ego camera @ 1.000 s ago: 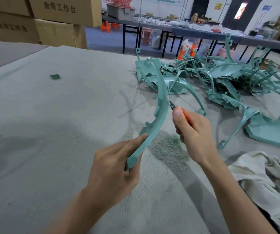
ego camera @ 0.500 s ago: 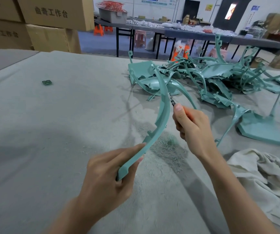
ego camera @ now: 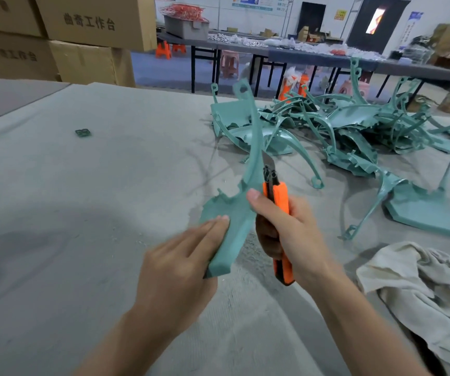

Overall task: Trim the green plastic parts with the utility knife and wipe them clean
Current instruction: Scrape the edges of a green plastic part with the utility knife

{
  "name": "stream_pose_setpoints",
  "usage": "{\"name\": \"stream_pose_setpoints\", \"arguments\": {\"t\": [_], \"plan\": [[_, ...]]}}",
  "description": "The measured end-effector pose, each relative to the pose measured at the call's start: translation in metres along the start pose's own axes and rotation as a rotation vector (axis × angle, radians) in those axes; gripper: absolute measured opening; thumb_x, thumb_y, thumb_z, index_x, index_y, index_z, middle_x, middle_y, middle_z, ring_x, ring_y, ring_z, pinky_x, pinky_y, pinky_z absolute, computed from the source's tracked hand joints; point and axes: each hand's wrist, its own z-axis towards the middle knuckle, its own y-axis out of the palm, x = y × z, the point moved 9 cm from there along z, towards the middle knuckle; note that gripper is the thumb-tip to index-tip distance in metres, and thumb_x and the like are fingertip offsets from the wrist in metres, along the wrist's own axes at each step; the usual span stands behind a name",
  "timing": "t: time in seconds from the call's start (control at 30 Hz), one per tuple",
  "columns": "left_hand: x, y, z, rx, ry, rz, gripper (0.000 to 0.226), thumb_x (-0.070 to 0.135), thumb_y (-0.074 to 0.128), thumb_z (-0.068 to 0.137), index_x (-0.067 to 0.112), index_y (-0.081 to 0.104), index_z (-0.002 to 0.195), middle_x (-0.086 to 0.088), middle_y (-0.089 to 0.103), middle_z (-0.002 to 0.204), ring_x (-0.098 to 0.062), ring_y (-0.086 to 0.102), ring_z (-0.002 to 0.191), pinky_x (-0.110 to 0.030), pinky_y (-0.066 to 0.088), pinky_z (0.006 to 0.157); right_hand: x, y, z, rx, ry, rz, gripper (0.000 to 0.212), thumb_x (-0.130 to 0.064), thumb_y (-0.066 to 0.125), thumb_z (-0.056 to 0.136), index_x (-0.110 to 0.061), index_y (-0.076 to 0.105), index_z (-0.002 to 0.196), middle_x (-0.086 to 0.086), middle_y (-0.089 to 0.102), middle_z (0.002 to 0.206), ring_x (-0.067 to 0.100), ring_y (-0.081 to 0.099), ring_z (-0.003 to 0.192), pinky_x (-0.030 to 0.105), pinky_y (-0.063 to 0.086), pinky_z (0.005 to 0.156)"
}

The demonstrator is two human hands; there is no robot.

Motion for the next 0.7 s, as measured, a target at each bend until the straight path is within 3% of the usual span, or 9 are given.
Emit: {"name": "stream_pose_setpoints", "arguments": {"t": [0.1,0.2,0.27,0.33,0.4,0.47,0.53,0.6,0.7], "plan": [[-0.001,0.003,0.002,-0.100,0.020,-0.181,0.035,0.022,0.068,0.079,0.006,0.071,0.110,0.000,0.072,0.108,-0.010,0.068,0.096,-0.026,0.054,0.079,0.000,-0.001,-0.001,0.018,-0.007,0.149,0.039,-0.024,0.065,0.090,-0.026,0.047,0.056,-0.004,0.030,0.049,0.008,0.022,0.038,0.019,0.017,0.037],[-0.003,0.004,0.007,-0.213,-0.048,-0.659,0.071,0.062,0.052,0.087,0.003,0.060,0.127,-0.003,0.064,0.127,-0.017,0.061,0.118,-0.031,0.048,0.095,-0.004,-0.009,-0.003,0.033,-0.020,0.186,0.040,-0.016,0.065,0.091,-0.024,0.046,0.057,-0.008,0.032,0.045,0.006,0.023,0.034,0.017,0.019,0.035],[-0.025,0.001,0.010,-0.103,-0.246,-0.741,0.069,0.063,0.041,0.093,0.007,0.059,0.128,0.002,0.065,0.126,-0.014,0.059,0.119,-0.027,0.045,0.098,-0.005,-0.003,-0.005,-0.015,-0.009,0.150,0.039,-0.018,0.066,0.089,-0.023,0.043,0.058,-0.006,0.031,0.045,0.007,0.022,0.036,0.018,0.019,0.035],[-0.053,0.002,0.008,-0.009,-0.503,-0.677,0.057,0.063,0.037,0.094,0.024,0.061,0.126,0.015,0.067,0.119,-0.006,0.059,0.116,-0.026,0.045,0.098,-0.003,0.011,-0.010,-0.085,0.011,0.110,0.040,-0.022,0.064,0.086,-0.021,0.034,0.060,-0.003,0.030,0.046,0.009,0.022,0.038,0.019,0.019,0.037],[-0.067,0.015,0.004,-0.075,-0.648,-0.656,0.037,0.056,0.043,0.093,0.035,0.067,0.111,0.019,0.070,0.104,-0.001,0.063,0.102,-0.025,0.048,0.089,0.000,0.030,-0.015,-0.158,0.011,0.064,0.041,-0.024,0.064,0.087,-0.021,0.033,0.060,-0.001,0.030,0.047,0.010,0.023,0.038,0.019,0.022,0.038],[-0.069,0.025,0.003,-0.152,-0.684,-0.700,0.029,0.044,0.048,0.092,0.029,0.071,0.083,0.016,0.070,0.079,-0.001,0.063,0.075,-0.023,0.048,0.069,0.004,0.048,-0.020,-0.206,0.011,0.054,0.039,-0.025,0.064,0.087,-0.025,0.040,0.057,-0.002,0.030,0.047,0.010,0.023,0.038,0.018,0.023,0.037],[-0.064,0.032,0.002,-0.182,-0.716,-0.836,0.040,0.040,0.047,0.093,0.013,0.062,0.067,-0.002,0.059,0.060,-0.010,0.053,0.059,-0.030,0.042,0.055,0.005,0.060,-0.023,-0.240,0.019,0.062,0.039,-0.031,0.066,0.087,-0.027,0.045,0.055,-0.004,0.031,0.046,0.009,0.024,0.037,0.018,0.023,0.037],[-0.058,0.034,0.002,-0.196,-0.732,-0.949,0.045,0.039,0.045,0.094,0.009,0.056,0.062,-0.014,0.053,0.055,-0.016,0.048,0.055,-0.031,0.039,0.053,-0.001,0.064,-0.024,-0.273,-0.027,0.044,0.036,-0.045,0.066,0.085,-0.025,0.054,0.058,-0.001,0.036,0.048,0.010,0.026,0.039,0.019,0.023,0.039],[-0.059,0.036,0.000,-0.215,-0.756,-0.942,0.050,0.042,0.043,0.092,0.008,0.048,0.056,-0.005,0.042,0.050,-0.016,0.038,0.049,-0.029,0.031,0.050,-0.012,0.044,-0.018,-0.139,-0.151,-0.105,0.053,-0.065,0.050,0.083,-0.016,0.061,0.067,0.002,0.037,0.053,0.012,0.031,0.045,0.024,0.024,0.042]]}}
